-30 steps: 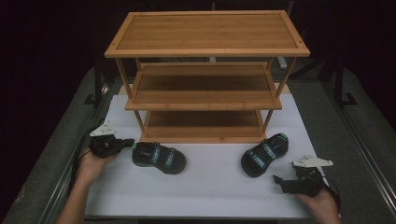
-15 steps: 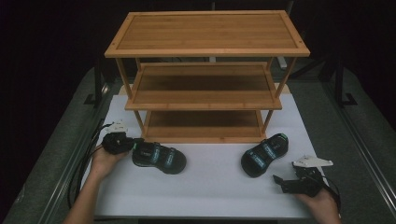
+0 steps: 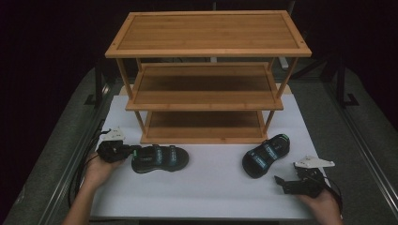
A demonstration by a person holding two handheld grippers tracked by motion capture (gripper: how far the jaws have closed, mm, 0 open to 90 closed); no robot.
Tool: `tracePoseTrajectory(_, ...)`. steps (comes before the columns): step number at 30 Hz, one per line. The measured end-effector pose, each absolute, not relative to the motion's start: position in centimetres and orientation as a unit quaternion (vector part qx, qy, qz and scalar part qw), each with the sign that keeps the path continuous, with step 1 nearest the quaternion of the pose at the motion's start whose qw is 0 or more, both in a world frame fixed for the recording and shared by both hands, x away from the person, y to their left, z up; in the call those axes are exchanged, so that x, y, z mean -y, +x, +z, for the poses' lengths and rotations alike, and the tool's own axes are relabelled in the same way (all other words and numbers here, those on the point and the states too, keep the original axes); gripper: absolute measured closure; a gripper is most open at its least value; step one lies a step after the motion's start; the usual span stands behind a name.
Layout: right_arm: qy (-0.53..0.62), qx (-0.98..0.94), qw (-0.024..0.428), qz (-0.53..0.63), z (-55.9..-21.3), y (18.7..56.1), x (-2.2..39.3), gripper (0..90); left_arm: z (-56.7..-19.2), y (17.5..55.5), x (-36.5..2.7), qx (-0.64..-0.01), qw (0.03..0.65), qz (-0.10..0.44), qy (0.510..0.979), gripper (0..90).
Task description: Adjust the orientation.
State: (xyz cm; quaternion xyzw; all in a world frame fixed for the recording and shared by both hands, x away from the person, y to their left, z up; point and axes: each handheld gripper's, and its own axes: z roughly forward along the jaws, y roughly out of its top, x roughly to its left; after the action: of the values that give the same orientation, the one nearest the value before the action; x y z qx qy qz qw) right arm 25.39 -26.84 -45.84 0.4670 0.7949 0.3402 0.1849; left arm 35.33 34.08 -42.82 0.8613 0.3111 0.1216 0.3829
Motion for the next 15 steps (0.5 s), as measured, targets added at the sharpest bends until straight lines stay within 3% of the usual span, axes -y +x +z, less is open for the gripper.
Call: tracePoseTrajectory(15, 0.467, -0.795, 0.185, 0.340, -45.8, 25.4, 26.8, 8.9, -42.9, 32.2, -34.3, -0.306, 0.391, 0.104, 0.862, 90.0)
